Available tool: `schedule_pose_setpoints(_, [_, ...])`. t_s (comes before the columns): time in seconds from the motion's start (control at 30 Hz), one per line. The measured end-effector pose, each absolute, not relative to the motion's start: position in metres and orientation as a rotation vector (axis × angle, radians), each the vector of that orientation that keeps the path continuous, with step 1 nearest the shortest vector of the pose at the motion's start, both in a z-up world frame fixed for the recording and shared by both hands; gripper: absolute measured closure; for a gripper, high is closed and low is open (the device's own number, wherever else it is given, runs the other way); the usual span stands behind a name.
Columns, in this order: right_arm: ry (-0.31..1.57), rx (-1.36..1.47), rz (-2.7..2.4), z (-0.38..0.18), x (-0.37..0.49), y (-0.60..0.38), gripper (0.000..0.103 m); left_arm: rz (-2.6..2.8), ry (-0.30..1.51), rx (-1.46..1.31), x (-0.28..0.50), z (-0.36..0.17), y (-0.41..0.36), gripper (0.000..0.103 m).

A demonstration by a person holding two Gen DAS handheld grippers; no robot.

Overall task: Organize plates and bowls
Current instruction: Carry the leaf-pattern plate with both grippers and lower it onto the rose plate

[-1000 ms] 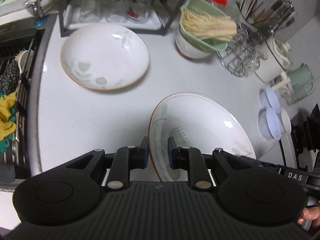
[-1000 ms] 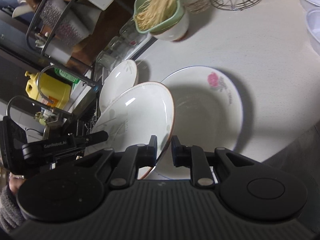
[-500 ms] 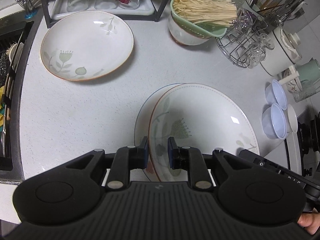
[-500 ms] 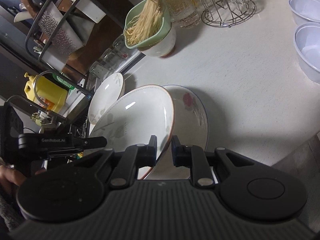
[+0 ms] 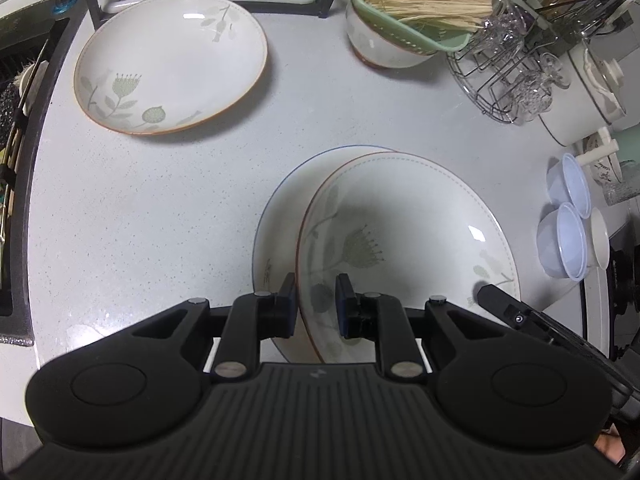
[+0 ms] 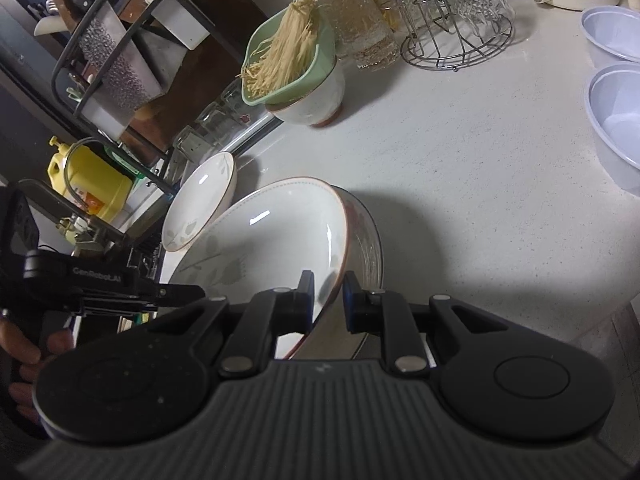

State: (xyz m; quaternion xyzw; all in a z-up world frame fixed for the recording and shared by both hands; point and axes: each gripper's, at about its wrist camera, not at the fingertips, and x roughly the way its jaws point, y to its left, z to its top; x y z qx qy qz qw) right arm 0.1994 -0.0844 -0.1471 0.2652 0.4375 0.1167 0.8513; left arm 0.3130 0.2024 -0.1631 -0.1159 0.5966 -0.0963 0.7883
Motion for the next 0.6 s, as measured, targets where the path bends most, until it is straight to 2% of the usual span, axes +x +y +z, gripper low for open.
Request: schedule_pose_setpoints(0.6, [0.854,0.451,0.244,-0.164,0.204,-0.076,0.085,-0.193,1.301,-0.237,0.32,-0.19,0.197,0.079])
